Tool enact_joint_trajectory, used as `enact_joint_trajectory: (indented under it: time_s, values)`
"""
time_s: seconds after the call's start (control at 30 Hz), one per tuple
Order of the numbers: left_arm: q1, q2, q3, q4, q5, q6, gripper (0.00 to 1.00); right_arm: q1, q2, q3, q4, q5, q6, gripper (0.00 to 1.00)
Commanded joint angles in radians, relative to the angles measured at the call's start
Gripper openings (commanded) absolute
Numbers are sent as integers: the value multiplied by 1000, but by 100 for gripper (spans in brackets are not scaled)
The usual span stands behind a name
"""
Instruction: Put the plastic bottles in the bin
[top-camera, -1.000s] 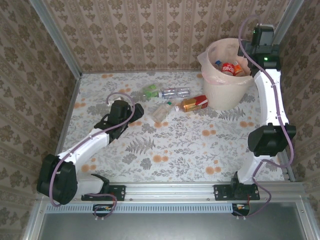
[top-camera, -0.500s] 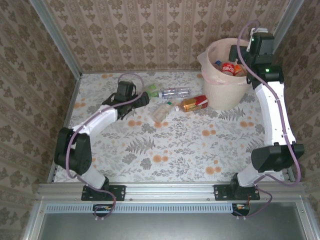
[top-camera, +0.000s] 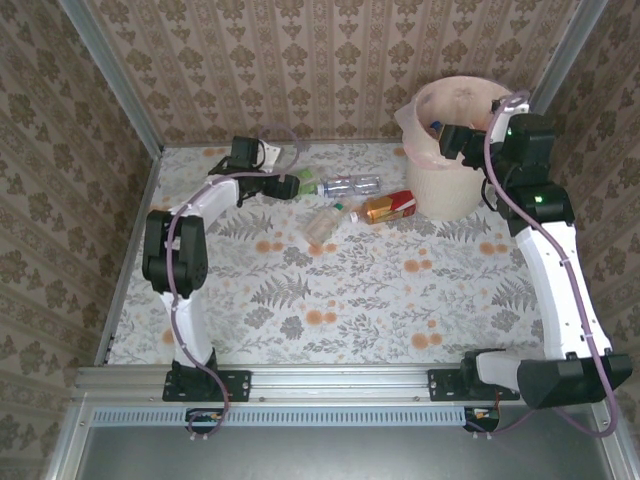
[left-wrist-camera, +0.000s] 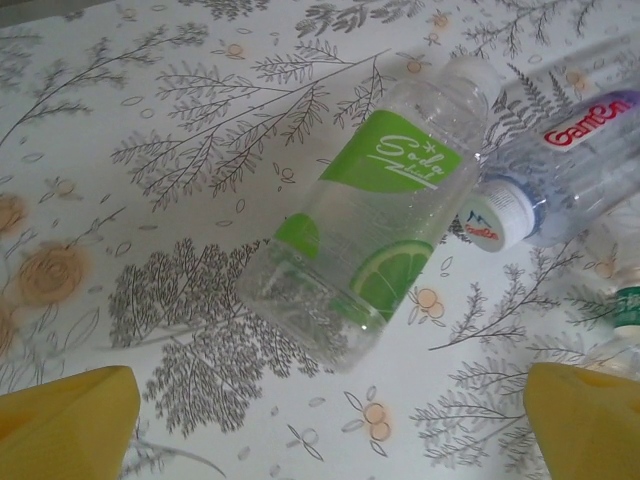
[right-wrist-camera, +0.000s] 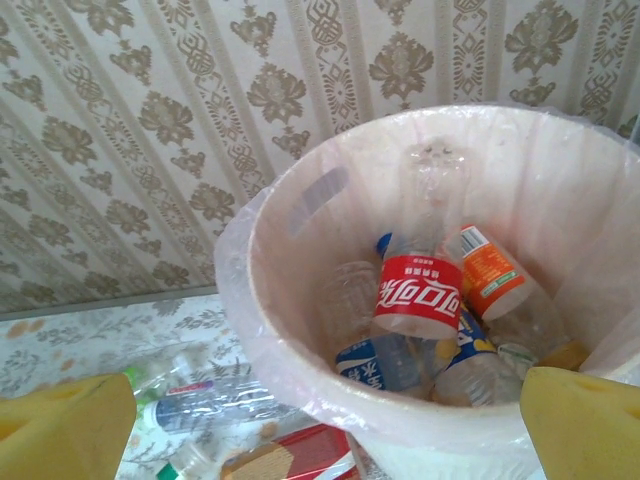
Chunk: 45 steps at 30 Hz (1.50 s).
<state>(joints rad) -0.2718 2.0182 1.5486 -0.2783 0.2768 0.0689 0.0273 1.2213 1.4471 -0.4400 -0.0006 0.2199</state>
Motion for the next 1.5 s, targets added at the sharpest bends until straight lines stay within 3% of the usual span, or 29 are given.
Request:
enact_joint_trajectory:
  time_s: [0.0, 0.2, 0.37, 0.63, 0.87, 1.0, 1.13, 1.3, 1.47]
  values:
    - [7, 41, 57, -7, 112, 205, 100, 7, -46, -50, 38, -40, 42, 100]
    - [2, 155, 190, -88, 111, 354, 100, 7, -72, -118, 47, -51, 68, 100]
    - [-3, 181, 198, -19, 101, 468, 100, 7, -66, -121, 43, -48, 67, 100]
    - [-10, 327, 431, -290, 68, 582, 96, 6, -68, -98, 19, -33, 45, 100]
    - [-39, 404, 523, -362, -17, 642, 85, 7, -68, -100, 18, -33, 55, 100]
    - [-38, 409, 522, -356, 26, 593, 59, 7, -71, -106, 15, -34, 61, 100]
    - [-19, 346, 444, -278, 16, 527, 57, 6, -81, -114, 13, -45, 62, 100]
    - [25, 191, 290, -143, 71, 402, 46, 7, -90, -138, 40, -93, 96, 100]
    - [17, -33, 53, 28, 85, 292, 40, 7, -91, -229, 160, -203, 285, 100]
